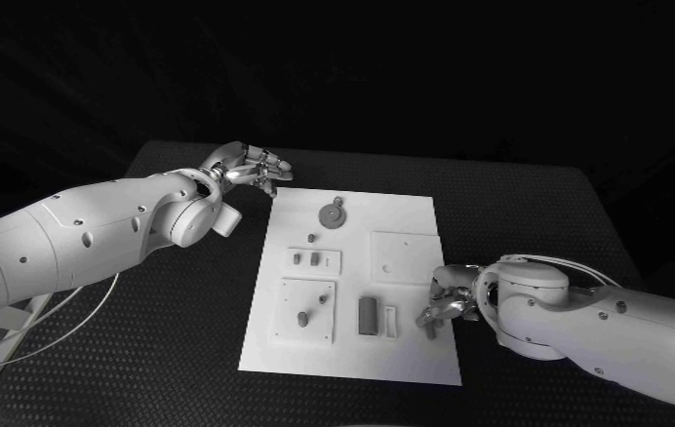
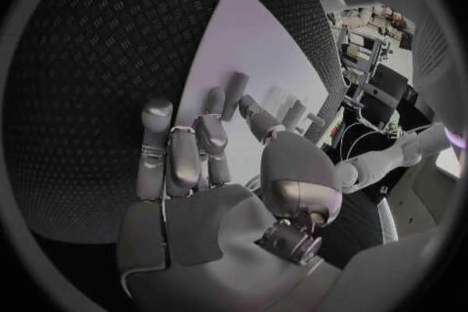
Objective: Assemble the parts on the task board
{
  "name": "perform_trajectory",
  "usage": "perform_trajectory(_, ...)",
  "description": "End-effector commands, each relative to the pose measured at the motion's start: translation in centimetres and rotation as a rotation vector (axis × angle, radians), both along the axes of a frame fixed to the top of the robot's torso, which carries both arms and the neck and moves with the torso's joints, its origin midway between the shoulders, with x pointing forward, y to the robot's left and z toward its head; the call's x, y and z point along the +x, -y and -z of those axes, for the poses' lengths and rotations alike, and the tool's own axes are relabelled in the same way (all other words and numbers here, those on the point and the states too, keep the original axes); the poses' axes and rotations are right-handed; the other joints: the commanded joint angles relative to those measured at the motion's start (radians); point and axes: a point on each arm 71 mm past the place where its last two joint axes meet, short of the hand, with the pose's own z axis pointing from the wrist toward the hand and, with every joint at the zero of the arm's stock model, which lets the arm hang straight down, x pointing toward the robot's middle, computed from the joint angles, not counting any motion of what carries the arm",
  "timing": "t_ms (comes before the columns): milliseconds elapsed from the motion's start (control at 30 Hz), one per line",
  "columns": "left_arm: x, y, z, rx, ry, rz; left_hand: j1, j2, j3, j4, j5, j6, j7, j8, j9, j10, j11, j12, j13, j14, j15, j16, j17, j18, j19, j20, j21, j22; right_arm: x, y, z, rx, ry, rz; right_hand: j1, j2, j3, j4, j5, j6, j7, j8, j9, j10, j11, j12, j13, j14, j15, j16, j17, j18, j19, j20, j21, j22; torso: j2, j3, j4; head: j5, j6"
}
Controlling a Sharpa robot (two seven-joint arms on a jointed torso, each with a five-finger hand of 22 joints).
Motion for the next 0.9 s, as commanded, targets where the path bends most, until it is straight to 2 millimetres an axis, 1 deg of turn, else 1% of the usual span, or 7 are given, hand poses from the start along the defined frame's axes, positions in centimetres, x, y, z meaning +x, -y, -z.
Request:
perform_trajectory(33, -0.05, 0.26, -0.09, -0.010, 0.003, 0.016, -0.006, 0.004, -0.006, 0.000, 0.004, -0.007, -0.002, 0.005, -0.001, 0.003, 0.003, 0.003, -0.001, 0.000, 0.000, -0.006, 0.001, 0.033, 0.007, 0.000, -0.005, 0.001, -0.87, 0.58, 2.05, -0.099, -0.026, -0.031, 0.013, 0.013, 0.000, -0.015, 0.006, -0.021, 0.019, -0.186, 0.000, -0.008, -0.001, -0.004, -0.002, -0.007, -0.003, -0.006, -0.003, 0.046, 0.001, 0.000, -0.002, 0.018, -0.001, 0.0005, -0.0001, 0.001, -0.002)
perform_trajectory(167, -0.07, 0.25, -0.10, -0.010, 0.003, 0.016, -0.006, 0.004, -0.006, 0.000, 0.004, -0.007, -0.002, 0.005, -0.001, 0.003, 0.003, 0.003, -0.001, 0.000, 0.000, -0.006, 0.001, 0.033, 0.007, 0.000, -0.005, 0.001, -0.98, 0.50, 2.15, -0.101, -0.032, -0.035, 0.044, 0.027, 0.005, -0.025, 0.006, -0.022, 0.019, -0.188, 0.001, -0.010, -0.001, -0.007, -0.004, -0.007, -0.003, -0.006, -0.004, 0.046, 0.000, -0.001, -0.002, 0.019, -0.001, 0.0000, -0.0001, 0.002, -0.001)
perform_trajectory(267, -0.08, 0.15, -0.10, -0.009, 0.003, 0.013, -0.006, 0.005, -0.006, 0.000, 0.004, -0.007, -0.002, 0.005, -0.001, 0.003, 0.003, 0.003, -0.001, 0.000, 0.000, -0.006, 0.001, 0.033, 0.008, 0.000, -0.005, 0.001, -1.09, 0.54, 2.25, -0.086, -0.056, -0.022, 0.082, 0.025, -0.002, -0.026, 0.006, -0.023, 0.020, -0.189, 0.001, -0.013, 0.000, -0.011, -0.007, -0.010, -0.002, -0.008, -0.008, 0.046, -0.004, 0.000, 0.000, 0.020, -0.001, 0.0007, -0.0006, 0.002, -0.003)
perform_trajectory(367, -0.09, 0.07, -0.10, -0.009, 0.003, 0.012, -0.006, 0.005, -0.006, 0.000, 0.004, -0.007, -0.002, 0.005, -0.001, 0.003, 0.003, 0.003, -0.001, 0.000, 0.000, -0.006, 0.001, 0.033, 0.008, 0.000, -0.005, 0.001, -1.18, 0.46, 2.34, -0.053, -0.083, 0.001, 0.113, 0.029, -0.005, -0.027, 0.006, -0.028, 0.021, -0.193, 0.001, -0.017, 0.001, -0.015, -0.009, -0.011, -0.001, -0.008, -0.010, 0.046, -0.007, 0.001, 0.001, 0.020, -0.001, 0.0003, -0.0013, 0.002, -0.003)
perform_trajectory(600, -0.07, 0.08, -0.09, -0.008, 0.002, 0.010, -0.005, 0.005, -0.006, -0.001, 0.004, -0.007, -0.002, 0.005, -0.001, 0.003, 0.003, 0.003, -0.001, 0.000, 0.000, -0.006, 0.001, 0.033, 0.008, 0.000, -0.005, 0.002, -1.55, 0.26, 2.49, 0.092, -0.179, 0.102, 0.192, 0.081, 0.004, -0.028, 0.007, -0.054, 0.030, -0.208, -0.004, -0.027, 0.009, -0.027, -0.018, -0.018, 0.006, -0.011, -0.019, 0.046, -0.017, 0.001, 0.000, 0.020, -0.001, 0.0001, -0.0001, 0.003, -0.005)
perform_trajectory(733, -0.07, 0.04, -0.09, -0.008, 0.002, 0.009, -0.005, 0.005, -0.006, -0.001, 0.004, -0.007, -0.002, 0.005, -0.001, 0.003, 0.003, 0.003, -0.001, 0.000, 0.000, -0.006, 0.001, 0.034, 0.008, 0.000, -0.005, 0.002, -1.66, 0.24, 2.52, 0.143, -0.210, 0.144, 0.223, 0.098, 0.051, -0.026, 0.007, -0.054, 0.031, -0.211, -0.007, -0.030, 0.011, -0.031, -0.021, -0.020, 0.008, -0.013, -0.022, 0.046, -0.019, 0.006, -0.003, 0.018, -0.001, 0.0001, 0.0001, 0.003, -0.006)
perform_trajectory(900, -0.08, 0.00, -0.09, -0.008, 0.001, 0.008, -0.005, 0.005, -0.006, -0.001, 0.004, -0.007, -0.002, 0.005, -0.001, 0.003, 0.003, 0.003, -0.002, 0.000, -0.001, -0.006, 0.001, 0.034, 0.008, 0.000, -0.005, 0.002, -1.63, 0.47, 2.50, 0.198, -0.227, 0.204, 0.228, 0.105, 0.075, -0.026, 0.006, -0.053, 0.032, -0.212, -0.007, -0.029, 0.012, -0.029, -0.020, -0.020, 0.009, -0.013, -0.021, 0.046, -0.019, 0.009, -0.002, 0.018, -0.001, 0.0001, 0.0003, 0.004, -0.007)
